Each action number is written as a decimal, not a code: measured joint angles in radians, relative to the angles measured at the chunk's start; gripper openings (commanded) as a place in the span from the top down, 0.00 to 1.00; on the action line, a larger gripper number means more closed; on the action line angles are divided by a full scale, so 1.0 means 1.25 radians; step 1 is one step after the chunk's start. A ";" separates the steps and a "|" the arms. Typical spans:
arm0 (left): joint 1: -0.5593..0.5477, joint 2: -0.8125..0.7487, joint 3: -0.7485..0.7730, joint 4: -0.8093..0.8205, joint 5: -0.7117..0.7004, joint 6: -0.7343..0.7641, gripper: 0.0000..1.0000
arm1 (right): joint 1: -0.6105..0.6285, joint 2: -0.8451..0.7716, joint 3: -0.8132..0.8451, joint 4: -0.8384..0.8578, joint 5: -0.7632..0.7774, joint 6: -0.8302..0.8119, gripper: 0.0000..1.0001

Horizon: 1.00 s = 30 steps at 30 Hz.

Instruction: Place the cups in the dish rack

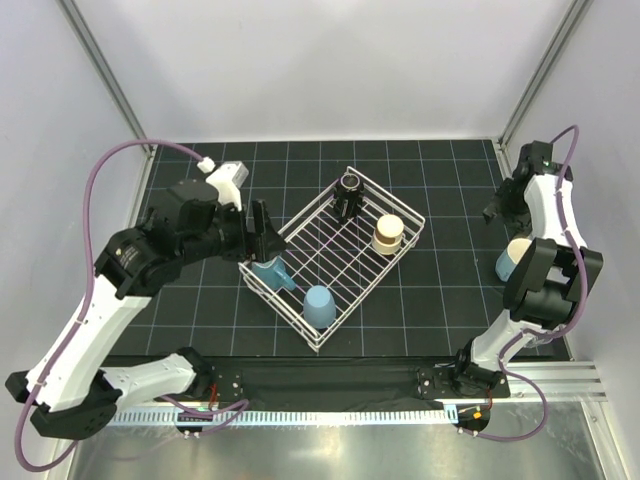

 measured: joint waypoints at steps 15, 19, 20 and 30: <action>0.000 0.059 0.090 -0.029 0.019 0.037 0.23 | -0.001 -0.103 -0.051 -0.012 0.042 0.001 0.34; 0.000 0.046 0.090 -0.038 0.019 0.029 0.23 | -0.001 -0.104 -0.077 -0.014 0.050 0.004 0.35; 0.000 0.042 0.090 -0.038 0.019 0.027 0.23 | -0.002 -0.104 -0.078 -0.013 0.053 0.004 0.37; 0.000 -0.010 0.079 -0.043 0.013 -0.012 0.23 | -0.018 -0.042 -0.087 0.034 0.068 0.004 0.45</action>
